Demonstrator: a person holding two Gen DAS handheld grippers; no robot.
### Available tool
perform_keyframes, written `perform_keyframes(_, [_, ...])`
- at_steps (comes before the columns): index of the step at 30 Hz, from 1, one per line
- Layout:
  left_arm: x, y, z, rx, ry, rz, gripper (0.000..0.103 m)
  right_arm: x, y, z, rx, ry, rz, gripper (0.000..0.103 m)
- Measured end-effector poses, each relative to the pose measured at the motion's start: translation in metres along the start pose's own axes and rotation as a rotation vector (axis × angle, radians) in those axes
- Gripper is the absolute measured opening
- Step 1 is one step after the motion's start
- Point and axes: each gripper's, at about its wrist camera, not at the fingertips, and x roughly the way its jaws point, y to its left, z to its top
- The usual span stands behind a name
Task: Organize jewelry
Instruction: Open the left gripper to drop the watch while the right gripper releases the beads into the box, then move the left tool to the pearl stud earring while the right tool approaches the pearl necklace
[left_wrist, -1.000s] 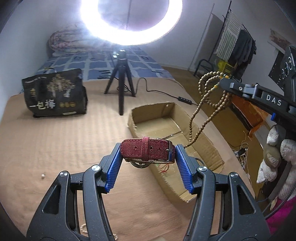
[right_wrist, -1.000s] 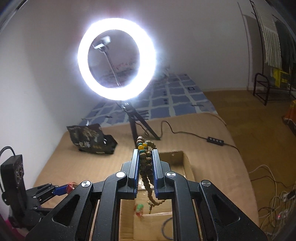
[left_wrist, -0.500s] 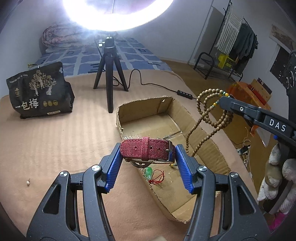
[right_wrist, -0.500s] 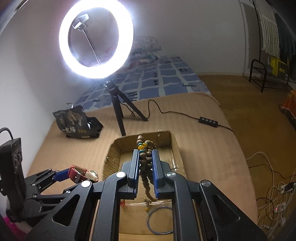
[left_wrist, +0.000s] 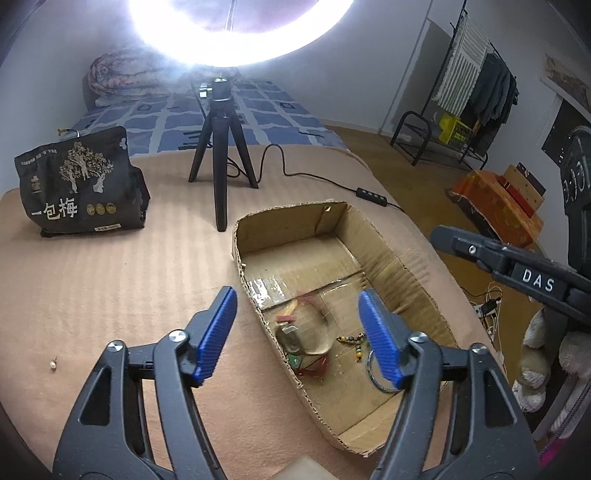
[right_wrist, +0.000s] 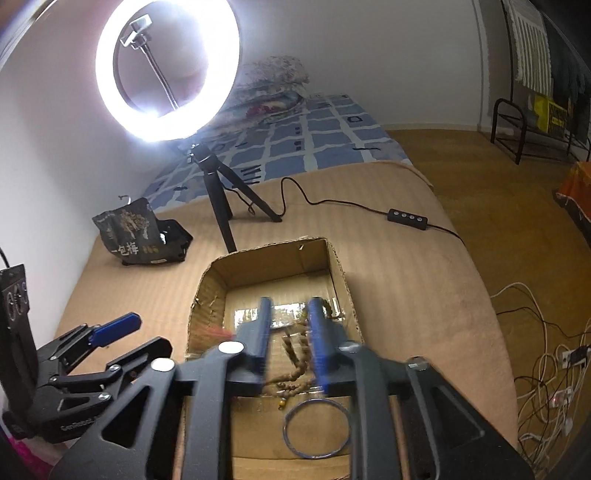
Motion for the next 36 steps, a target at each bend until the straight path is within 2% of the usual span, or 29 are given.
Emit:
perform_keyframes(1, [0.000,0.000,0.000,0.000,0.000,0.002,0.072,0.000,0.000,0.000,0.004,-0.002,-0.009,0.055])
perform_keyframes(3, [-0.001,0.001,0.000,-0.003,0.006,0.006,0.072,-0.002,0.001,0.000,0.009,-0.019,-0.033,0.062])
perform_keyframes(11, [-0.005,0.001,0.000,0.006,0.003,0.009,0.072,-0.004,0.000,0.001,0.014,-0.023,-0.033,0.062])
perform_keyframes(20, [-0.031,0.005,-0.001,0.016,-0.021,0.033,0.072,-0.017,0.011,0.000,-0.008,-0.044,-0.028,0.062])
perform_keyframes(28, [-0.070,0.020,-0.002,0.015,-0.056,0.072,0.072,-0.043,0.028,-0.003,-0.039,-0.072,-0.021,0.062])
perform_keyframes(33, [-0.103,0.042,-0.005,0.013,-0.074,0.115,0.072,-0.064,0.041,-0.008,-0.068,-0.095,0.000,0.062])
perform_keyframes(36, [-0.124,0.058,-0.009,0.013,-0.088,0.146,0.072,-0.074,0.051,-0.012,-0.092,-0.104,0.016,0.068])
